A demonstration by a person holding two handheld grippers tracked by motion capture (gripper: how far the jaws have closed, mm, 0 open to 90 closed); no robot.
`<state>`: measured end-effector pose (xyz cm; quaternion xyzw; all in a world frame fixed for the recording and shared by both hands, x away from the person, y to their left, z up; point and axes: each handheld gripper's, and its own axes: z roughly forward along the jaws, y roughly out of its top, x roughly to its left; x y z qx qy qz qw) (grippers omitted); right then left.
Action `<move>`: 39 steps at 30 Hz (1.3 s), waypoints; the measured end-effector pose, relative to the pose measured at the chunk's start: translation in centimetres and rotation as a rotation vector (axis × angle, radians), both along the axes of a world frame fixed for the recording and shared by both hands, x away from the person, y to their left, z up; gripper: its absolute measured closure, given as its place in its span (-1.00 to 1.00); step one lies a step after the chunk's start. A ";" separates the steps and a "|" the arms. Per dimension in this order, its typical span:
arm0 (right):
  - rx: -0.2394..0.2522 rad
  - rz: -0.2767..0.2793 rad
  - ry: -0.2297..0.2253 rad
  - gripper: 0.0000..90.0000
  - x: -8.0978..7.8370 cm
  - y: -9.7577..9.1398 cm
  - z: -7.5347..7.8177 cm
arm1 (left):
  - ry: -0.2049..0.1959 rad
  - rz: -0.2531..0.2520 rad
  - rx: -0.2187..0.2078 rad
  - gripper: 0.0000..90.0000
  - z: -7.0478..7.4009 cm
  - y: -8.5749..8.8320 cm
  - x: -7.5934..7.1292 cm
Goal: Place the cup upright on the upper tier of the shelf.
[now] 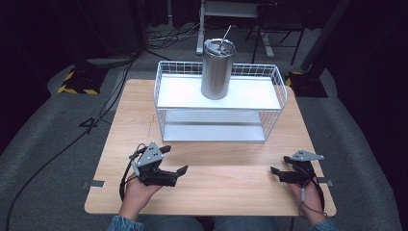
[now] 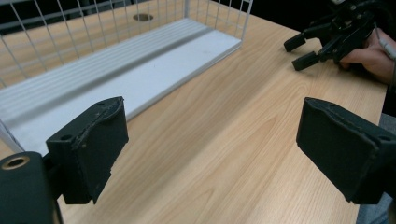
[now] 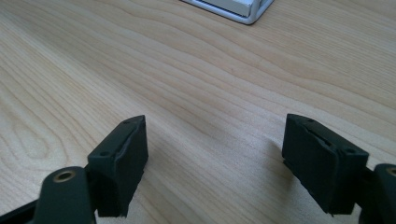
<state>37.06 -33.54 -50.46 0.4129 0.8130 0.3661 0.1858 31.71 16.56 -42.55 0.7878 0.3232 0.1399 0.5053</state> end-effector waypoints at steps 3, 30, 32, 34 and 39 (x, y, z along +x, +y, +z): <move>0.000 0.000 0.000 -0.48 0.0 0.0 0.0 | 0.016 0.016 -0.010 -0.79 -1.0 0.4 0.0; 0.000 0.000 0.000 -0.48 0.0 0.0 0.0 | 0.209 0.088 0.218 -0.74 -7.6 0.6 1.2; 0.000 0.000 0.000 -0.48 0.0 0.0 0.0 | 0.222 0.093 0.230 -0.74 -7.8 0.5 1.2; 0.000 0.000 0.000 -0.48 0.0 0.0 0.0 | 0.212 0.101 0.232 -0.73 -7.9 0.5 1.2; 0.000 0.000 0.000 -0.48 0.0 0.0 0.0 | 0.200 0.122 0.260 -0.68 -7.9 0.2 1.1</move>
